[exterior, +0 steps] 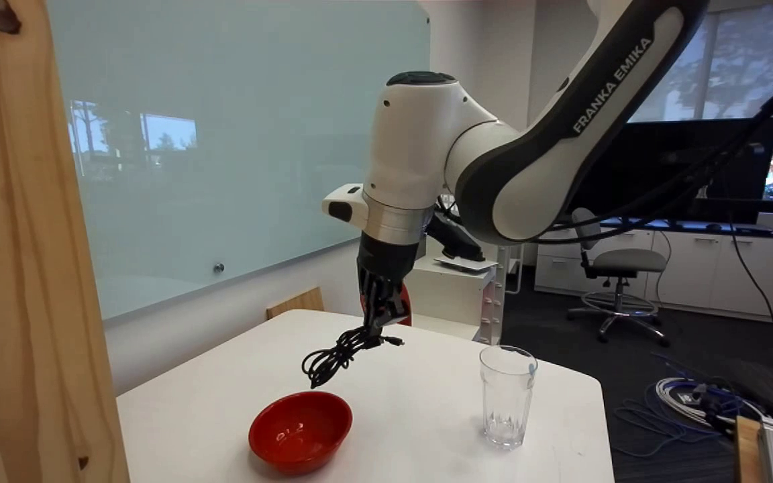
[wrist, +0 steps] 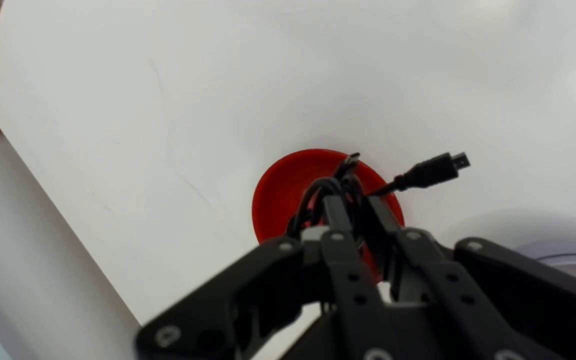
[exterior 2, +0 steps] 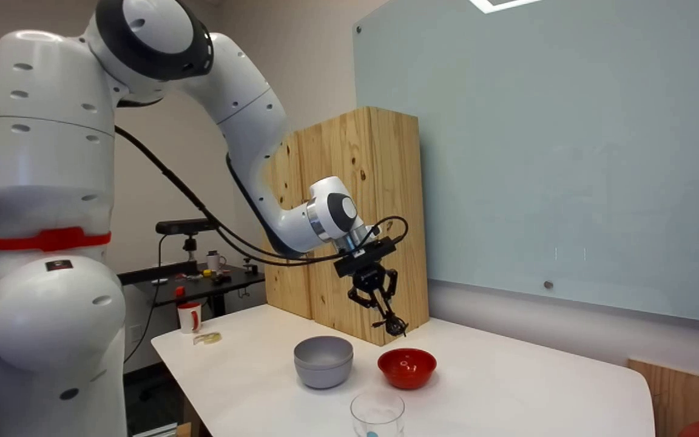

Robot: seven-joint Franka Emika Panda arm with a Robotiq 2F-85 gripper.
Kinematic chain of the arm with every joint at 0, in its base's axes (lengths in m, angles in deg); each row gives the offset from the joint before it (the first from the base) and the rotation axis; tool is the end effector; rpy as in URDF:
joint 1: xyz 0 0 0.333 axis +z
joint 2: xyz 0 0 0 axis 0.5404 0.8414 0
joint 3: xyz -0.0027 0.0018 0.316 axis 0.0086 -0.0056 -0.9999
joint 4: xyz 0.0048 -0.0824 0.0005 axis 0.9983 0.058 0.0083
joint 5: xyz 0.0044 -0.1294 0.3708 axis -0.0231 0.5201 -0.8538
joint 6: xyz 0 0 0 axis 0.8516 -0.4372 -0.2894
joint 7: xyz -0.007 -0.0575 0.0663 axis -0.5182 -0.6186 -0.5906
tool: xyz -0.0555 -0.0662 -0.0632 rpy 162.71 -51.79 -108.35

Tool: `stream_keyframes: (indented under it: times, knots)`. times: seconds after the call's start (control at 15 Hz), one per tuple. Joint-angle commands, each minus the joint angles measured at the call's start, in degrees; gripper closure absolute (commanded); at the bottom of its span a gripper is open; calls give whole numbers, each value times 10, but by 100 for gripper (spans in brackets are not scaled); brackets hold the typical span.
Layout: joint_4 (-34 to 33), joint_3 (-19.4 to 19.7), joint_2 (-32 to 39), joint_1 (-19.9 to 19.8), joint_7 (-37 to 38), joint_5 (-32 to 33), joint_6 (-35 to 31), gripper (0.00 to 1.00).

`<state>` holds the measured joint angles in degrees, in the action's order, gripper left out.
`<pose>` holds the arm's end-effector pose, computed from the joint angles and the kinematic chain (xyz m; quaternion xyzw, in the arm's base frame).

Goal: Remove the black cable from the grey bowl and put it on the table

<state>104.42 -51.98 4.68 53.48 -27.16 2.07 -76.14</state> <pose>0.4867 0.1873 0.3143 0.8026 0.5588 0.1203 0.1708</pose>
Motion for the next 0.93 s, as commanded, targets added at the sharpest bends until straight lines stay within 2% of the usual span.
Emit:
stream_keyframes:
  times: [0.0,0.07,0.2,0.47,0.87]
  knots:
    - [55,-60,-39,-36,49,-2,22,96]
    - [68,-74,-44,-41,38,-26,19,96]
    - [82,-89,-56,-49,48,-32,23,96]
    - [110,-94,-86,-74,24,-75,34,96]
    - [141,-93,-98,-72,-68,-232,28,96]
